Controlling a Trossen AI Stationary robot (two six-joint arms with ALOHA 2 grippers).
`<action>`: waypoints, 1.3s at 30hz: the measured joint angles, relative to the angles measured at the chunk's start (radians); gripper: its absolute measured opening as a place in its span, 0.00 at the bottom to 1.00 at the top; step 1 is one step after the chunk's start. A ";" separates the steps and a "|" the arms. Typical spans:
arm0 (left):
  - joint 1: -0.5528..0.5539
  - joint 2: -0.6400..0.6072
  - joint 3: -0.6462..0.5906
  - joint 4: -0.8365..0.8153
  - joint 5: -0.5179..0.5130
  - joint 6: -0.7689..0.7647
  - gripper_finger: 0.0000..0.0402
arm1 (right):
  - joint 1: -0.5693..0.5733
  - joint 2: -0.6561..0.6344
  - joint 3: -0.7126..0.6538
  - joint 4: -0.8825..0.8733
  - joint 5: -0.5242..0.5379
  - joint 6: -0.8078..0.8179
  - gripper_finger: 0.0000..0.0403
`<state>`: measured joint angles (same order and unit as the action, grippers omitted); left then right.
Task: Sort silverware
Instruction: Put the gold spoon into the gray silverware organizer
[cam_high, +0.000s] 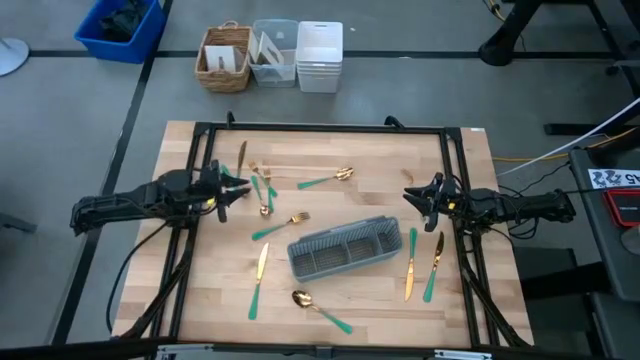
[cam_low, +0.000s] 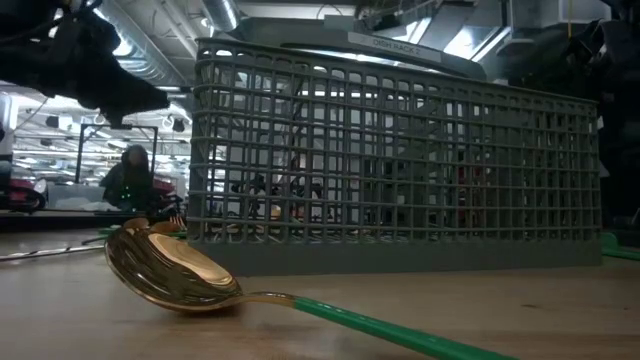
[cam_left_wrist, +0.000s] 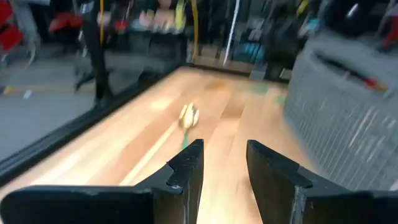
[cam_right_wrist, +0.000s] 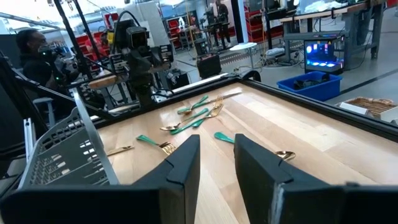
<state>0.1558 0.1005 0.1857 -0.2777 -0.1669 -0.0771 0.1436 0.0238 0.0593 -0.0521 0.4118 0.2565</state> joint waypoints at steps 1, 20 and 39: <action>0.000 0.023 0.024 -0.040 -0.009 0.001 0.28 | 0.000 0.000 0.000 0.000 0.000 0.000 0.25; 0.168 0.661 0.381 -0.262 -0.035 0.185 0.28 | 0.000 0.000 0.002 0.007 0.069 0.000 0.25; 0.403 0.972 0.575 -0.454 0.072 0.245 0.28 | 0.000 0.000 0.004 -0.004 0.068 -0.002 0.25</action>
<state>0.5586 1.0730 0.7609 -0.7315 -0.0948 0.1682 0.1436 0.0238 0.0635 -0.0563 0.4797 0.2547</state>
